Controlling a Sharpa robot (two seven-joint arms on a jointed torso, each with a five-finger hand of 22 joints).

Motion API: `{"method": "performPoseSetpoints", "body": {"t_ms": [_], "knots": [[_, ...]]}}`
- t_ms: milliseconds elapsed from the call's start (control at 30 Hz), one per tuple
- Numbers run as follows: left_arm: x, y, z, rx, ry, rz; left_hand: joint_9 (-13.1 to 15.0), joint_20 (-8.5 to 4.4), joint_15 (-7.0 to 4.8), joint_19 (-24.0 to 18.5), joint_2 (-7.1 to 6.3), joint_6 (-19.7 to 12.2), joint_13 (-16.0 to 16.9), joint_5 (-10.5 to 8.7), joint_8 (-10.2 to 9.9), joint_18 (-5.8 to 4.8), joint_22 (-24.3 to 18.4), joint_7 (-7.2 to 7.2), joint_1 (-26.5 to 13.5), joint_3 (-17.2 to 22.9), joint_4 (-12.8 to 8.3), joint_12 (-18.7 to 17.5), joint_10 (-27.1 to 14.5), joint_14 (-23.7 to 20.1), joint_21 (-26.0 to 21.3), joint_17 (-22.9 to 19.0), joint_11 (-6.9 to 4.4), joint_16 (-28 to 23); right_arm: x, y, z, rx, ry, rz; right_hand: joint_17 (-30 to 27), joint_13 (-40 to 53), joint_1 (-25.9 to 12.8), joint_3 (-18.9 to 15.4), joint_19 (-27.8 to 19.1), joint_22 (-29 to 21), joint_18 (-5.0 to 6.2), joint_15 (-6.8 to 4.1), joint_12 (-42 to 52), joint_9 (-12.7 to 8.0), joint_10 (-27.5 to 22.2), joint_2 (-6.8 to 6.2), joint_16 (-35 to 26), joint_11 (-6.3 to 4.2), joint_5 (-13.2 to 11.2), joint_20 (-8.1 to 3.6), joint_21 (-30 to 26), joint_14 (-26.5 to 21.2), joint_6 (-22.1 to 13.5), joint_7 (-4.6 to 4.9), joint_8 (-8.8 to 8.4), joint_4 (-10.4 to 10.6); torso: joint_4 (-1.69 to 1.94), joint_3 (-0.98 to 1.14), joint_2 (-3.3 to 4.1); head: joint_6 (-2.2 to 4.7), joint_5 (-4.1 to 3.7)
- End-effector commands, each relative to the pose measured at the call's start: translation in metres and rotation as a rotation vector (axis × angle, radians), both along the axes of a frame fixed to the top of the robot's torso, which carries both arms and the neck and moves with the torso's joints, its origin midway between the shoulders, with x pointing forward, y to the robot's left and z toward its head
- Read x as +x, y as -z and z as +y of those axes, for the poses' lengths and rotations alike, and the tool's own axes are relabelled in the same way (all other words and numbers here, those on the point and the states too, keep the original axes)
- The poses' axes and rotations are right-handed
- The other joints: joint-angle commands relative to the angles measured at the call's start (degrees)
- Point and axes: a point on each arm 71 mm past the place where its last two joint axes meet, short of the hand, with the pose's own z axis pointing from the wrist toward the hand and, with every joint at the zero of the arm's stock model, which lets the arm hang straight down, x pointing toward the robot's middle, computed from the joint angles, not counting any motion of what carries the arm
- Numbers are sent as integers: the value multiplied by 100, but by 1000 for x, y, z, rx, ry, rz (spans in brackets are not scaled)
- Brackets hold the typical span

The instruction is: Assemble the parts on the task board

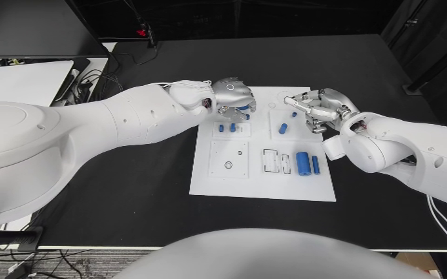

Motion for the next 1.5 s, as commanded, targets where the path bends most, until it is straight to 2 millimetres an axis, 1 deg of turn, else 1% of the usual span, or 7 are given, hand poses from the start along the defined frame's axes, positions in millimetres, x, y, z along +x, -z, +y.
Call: {"method": "performPoseSetpoints", "body": {"t_ms": [33, 367, 533, 733, 933, 1033, 1500], "knots": [[2, 3, -1, 62, -11, -7, -8, -46, -47, 607, 17, 54, -5, -35, -35, -37, 1509, 7, 57, 58, 4, -44, 13, 597, 18, 1510, -23, 5, 0, -2, 1, 2, -2, -12, 1510, 1508, 0, -31, 198, 1318, 101, 31, 14, 7, 597, 39, 14, 38, 38, 25, -11, 605, -19, 82, 34, -1, -2, -1, 2, -1, -1], [3, 5, -5, 80, -13, -4, -28, -51, -68, 607, 32, 90, -6, -35, -44, -37, 1509, -18, 116, 132, 0, -72, 39, 597, 18, 1510, -49, 5, 0, -1, 1, 1, -2, -9, 1510, 1508, 4, -35, 198, 1318, 101, 30, 14, 8, 597, 43, 14, 37, 41, 24, -11, 605, -17, 81, 45, -4, -2, -1, 4, -24, 2], [4, 6, -6, 86, -25, 2, -58, -57, -70, 607, 41, 113, -10, -34, -65, -37, 1509, -29, 215, 245, -1, -125, 42, 597, 18, 1510, -59, 5, 0, -1, 2, 2, -4, -7, 1510, 1508, 4, -35, 198, 1318, 101, 30, 14, 8, 597, 43, 14, 37, 41, 24, -11, 605, -17, 81, 45, -4, -3, 0, -1, -24, 17], [3, 9, -7, 98, -37, 18, -72, -60, -96, 607, 32, 126, -10, -33, -75, -37, 1509, -51, 247, 299, -1, -159, 31, 597, 18, 1510, -78, 5, 0, -1, 3, 3, -8, -4, 1510, 1508, 6, -38, 196, 1317, 102, 30, 14, 9, 597, 45, 14, 36, 42, 24, -13, 605, -16, 80, 50, -5, -1, 0, 4, -24, 6], [3, 11, -10, 99, -42, 21, -88, -64, -94, 607, 46, 132, -7, -31, -89, -37, 1509, -49, 284, 368, -1, -177, 52, 597, 18, 1510, -82, 5, 0, 0, 4, 2, -12, 2, 1510, 1508, 6, -38, 196, 1317, 102, 30, 14, 9, 597, 45, 14, 36, 42, 24, -13, 605, -16, 80, 50, -5, -3, -9, -2, -24, -1], [2, 12, -12, 101, -40, 25, -96, -65, -89, 607, 48, 129, -7, -30, -97, -37, 1509, -44, 296, 392, -1, -185, 58, 597, 18, 1510, -80, 5, 0, 0, 4, 2, -16, 8, 1510, 1508, 6, -38, 196, 1317, 102, 30, 14, 9, 597, 45, 14, 36, 42, 24, -13, 605, -16, 80, 50, -5, -9, -5, 2, -24, 20], [3, 15, -14, 122, -52, 45, -123, -71, -133, 607, 54, 161, -8, -30, -111, -37, 1509, -80, 329, 507, 2, -226, 84, 597, 18, 1510, -114, 5, 0, 1, 6, 2, -21, 14, 1510, 1508, 5, -40, 196, 1317, 102, 29, 14, 9, 597, 46, 14, 36, 43, 24, -14, 605, -15, 79, 55, -4, 2, -1, 2, -24, 4]]}}
